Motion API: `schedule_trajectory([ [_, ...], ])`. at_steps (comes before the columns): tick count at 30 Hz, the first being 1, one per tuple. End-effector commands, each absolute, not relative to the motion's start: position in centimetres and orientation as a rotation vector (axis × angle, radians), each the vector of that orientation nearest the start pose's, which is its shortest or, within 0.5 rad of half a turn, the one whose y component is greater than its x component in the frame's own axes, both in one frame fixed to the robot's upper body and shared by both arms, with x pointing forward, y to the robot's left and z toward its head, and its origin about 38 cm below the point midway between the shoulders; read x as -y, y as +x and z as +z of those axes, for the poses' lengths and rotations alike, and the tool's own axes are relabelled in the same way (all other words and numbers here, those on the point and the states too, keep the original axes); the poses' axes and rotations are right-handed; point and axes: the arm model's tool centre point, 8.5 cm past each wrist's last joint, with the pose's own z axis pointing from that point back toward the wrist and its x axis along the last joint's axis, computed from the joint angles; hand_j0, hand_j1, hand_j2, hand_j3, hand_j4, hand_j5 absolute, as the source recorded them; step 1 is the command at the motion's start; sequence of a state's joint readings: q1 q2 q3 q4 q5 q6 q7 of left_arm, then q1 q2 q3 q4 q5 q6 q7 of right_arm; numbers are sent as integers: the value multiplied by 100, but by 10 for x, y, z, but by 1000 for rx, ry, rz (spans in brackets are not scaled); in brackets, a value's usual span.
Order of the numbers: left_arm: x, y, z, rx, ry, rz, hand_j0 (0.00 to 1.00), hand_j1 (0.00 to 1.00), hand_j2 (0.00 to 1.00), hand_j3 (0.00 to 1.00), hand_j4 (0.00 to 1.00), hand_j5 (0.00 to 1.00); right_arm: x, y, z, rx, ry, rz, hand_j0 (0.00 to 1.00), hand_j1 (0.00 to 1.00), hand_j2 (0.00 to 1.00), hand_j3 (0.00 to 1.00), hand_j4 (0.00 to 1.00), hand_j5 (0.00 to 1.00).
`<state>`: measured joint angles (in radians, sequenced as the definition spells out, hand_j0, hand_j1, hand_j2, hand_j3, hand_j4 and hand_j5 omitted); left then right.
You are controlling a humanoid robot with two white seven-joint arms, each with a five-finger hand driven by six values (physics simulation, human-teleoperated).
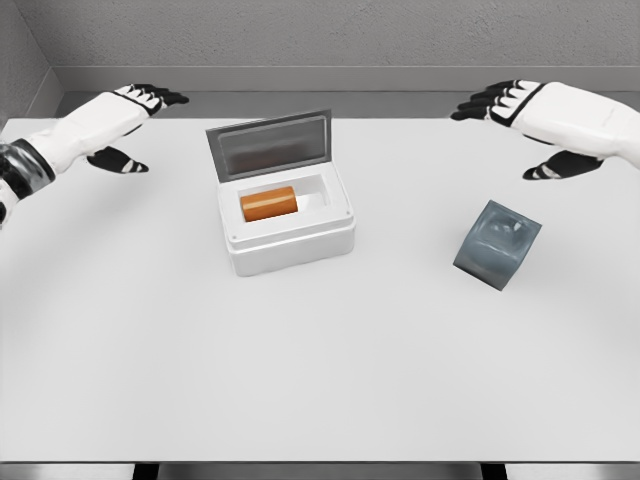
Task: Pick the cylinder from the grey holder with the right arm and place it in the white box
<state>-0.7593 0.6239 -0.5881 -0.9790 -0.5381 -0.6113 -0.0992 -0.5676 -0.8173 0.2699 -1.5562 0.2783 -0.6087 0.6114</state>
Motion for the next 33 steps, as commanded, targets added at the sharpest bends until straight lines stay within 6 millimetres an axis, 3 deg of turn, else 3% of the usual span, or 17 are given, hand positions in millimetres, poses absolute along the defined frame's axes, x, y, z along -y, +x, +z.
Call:
schedule_trajectory([
  [1, -317, 511, 190, 1625, 633, -1664, 100, 100, 100, 100, 100, 100, 333, 423, 308, 1663, -559, 1920, 100, 100, 100, 100, 100, 100],
  [5, -295, 514, 186, 1635, 605, -1714, 100, 100, 100, 100, 100, 100, 333, 423, 308, 1664, -558, 1920, 100, 100, 100, 100, 100, 100],
  [8, -290, 512, 185, 1634, 595, -1737, 100, 100, 100, 100, 100, 100, 332, 422, 309, 1667, -560, 1922, 100, 100, 100, 100, 100, 100],
  [24, -291, 500, 187, 1642, 594, -1789, 100, 100, 100, 100, 100, 100, 323, 418, 313, 1693, -558, 1944, 100, 100, 100, 100, 100, 100],
  [33, -280, 496, 187, 1665, 575, -1817, 100, 100, 100, 100, 100, 100, 317, 416, 315, 1707, -554, 1958, 100, 100, 100, 100, 100, 100],
])
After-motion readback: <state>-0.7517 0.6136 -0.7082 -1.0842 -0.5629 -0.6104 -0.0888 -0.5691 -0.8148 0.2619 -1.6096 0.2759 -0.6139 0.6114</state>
